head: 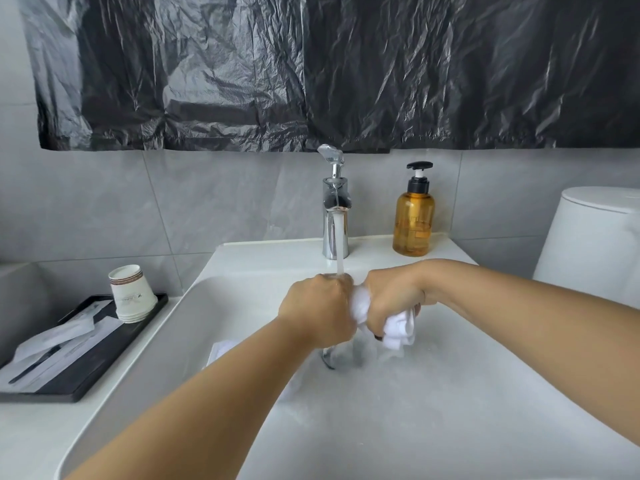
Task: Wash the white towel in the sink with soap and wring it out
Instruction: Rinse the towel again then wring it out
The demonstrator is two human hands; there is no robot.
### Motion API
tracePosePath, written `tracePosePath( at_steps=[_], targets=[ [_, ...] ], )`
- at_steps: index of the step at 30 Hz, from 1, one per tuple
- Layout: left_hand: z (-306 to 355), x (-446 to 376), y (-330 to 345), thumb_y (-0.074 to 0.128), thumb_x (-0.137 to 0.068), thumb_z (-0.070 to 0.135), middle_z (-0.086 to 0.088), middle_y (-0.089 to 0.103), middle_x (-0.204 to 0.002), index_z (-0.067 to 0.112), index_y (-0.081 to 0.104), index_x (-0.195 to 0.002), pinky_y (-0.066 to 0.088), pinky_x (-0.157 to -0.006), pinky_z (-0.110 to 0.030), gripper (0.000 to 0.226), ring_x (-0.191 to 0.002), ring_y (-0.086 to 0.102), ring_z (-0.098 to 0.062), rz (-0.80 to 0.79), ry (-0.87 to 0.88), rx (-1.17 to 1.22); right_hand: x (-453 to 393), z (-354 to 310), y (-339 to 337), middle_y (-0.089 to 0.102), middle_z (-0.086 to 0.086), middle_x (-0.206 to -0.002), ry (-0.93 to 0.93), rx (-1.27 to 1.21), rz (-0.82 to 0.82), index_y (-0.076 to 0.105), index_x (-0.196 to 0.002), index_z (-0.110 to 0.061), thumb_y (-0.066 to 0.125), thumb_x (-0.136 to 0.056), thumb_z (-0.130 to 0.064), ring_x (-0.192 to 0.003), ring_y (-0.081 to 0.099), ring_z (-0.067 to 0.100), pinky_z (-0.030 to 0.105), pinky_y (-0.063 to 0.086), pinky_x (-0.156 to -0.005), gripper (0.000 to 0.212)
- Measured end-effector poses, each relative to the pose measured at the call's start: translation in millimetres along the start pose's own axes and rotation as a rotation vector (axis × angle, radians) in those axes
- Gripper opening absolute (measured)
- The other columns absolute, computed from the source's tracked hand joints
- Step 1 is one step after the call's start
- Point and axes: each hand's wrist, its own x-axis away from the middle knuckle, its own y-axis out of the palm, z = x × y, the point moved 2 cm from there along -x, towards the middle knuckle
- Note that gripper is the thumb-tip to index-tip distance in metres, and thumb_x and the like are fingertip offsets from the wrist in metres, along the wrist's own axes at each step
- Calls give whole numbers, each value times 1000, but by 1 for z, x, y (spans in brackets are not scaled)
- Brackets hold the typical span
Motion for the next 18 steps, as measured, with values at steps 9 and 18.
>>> tracePosePath(
  at_steps=[9, 18],
  targets=[
    [-15, 0, 4, 71, -71, 23, -2, 72, -62, 11, 69, -63, 45, -54, -22, 14, -57, 59, -13, -6, -551, 784, 24, 4, 19, 48, 2, -125, -70, -615, 637, 38, -132, -16, 77, -74, -25, -98, 55, 16, 29, 50, -73, 70],
    [-23, -19, 4, 68, -81, 12, -8, 69, -97, 9, 59, -97, 52, -74, -33, 18, -90, 67, -27, 198, -1105, 1721, 19, -50, 78, 27, 5, -135, -160, -349, 570, 15, -141, -12, 77, -72, -29, -129, 38, 25, 36, 44, -98, 94]
  ],
)
